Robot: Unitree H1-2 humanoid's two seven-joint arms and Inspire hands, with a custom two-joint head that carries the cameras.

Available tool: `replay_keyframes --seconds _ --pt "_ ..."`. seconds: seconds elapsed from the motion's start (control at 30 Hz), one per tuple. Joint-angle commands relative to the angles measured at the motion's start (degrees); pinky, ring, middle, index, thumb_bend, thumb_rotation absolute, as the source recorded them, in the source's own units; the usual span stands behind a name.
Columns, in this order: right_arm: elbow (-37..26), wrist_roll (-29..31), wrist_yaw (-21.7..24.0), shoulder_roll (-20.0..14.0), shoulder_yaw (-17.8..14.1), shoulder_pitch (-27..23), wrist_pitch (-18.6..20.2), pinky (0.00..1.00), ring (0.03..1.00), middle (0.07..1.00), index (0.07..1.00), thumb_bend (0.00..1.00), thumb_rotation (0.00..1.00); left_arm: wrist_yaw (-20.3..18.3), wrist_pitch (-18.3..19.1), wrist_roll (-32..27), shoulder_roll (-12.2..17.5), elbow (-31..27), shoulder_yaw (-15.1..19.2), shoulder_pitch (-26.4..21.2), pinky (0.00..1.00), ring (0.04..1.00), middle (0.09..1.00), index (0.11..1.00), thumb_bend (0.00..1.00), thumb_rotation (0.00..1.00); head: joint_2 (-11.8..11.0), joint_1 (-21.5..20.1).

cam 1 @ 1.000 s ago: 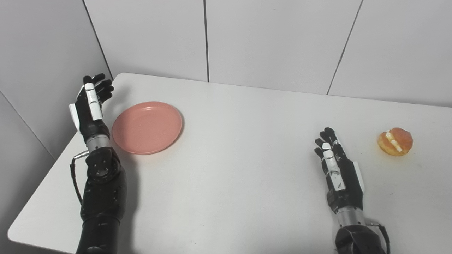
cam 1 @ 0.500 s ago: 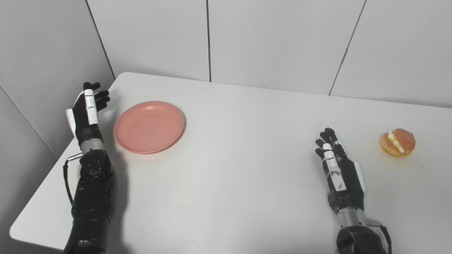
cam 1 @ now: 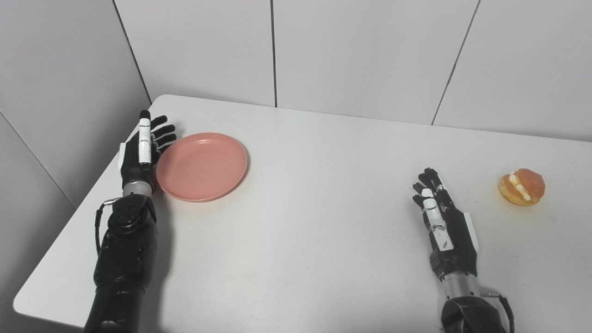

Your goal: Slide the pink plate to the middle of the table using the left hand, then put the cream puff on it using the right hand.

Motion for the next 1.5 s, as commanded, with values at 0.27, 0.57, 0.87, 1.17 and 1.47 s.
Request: replay_keyframes --seconds 0.27,0.57,0.87,1.17,1.47 --pt "-0.6 -0.1 0.2 -0.2 -0.1 0.0 -1.7 0.94 0.923 0.925 0.917 0.63 0.74 -5.1 4.7 -3.4 0.1 -3.3 -0.8 -0.9 0.78 0.795 0.777 0.762 0.71 1.00 0.1 0.1" --pt "-0.2 0.0 0.3 -0.2 -0.2 -0.2 -1.9 0.93 0.920 0.922 0.916 0.60 0.74 -6.3 5.7 -4.3 -2.0 -5.8 -2.2 -0.7 0.78 0.806 0.785 0.764 0.71 1.00 0.1 0.0" --pt "0.0 -0.1 0.2 -0.1 -0.2 -0.3 -2.4 0.94 0.920 0.923 0.917 0.62 0.75 -7.3 7.9 -4.2 -6.1 -11.1 -4.9 0.4 0.77 0.802 0.788 0.764 0.69 1.00 0.1 -0.1" --pt "-1.1 0.1 0.2 0.2 0.1 -0.2 -1.2 0.95 0.930 0.931 0.925 0.58 0.75 -7.3 7.2 -3.3 -10.2 -15.1 -7.4 2.1 0.83 0.821 0.804 0.778 0.66 1.00 0.4 -1.5" --pt "-1.3 -0.3 -0.9 1.0 0.0 -0.3 -1.2 0.94 0.923 0.923 0.911 0.62 0.70 -7.8 7.8 -3.2 -14.9 -20.5 -10.7 5.3 0.83 0.836 0.821 0.797 0.65 1.00 1.0 -4.3"
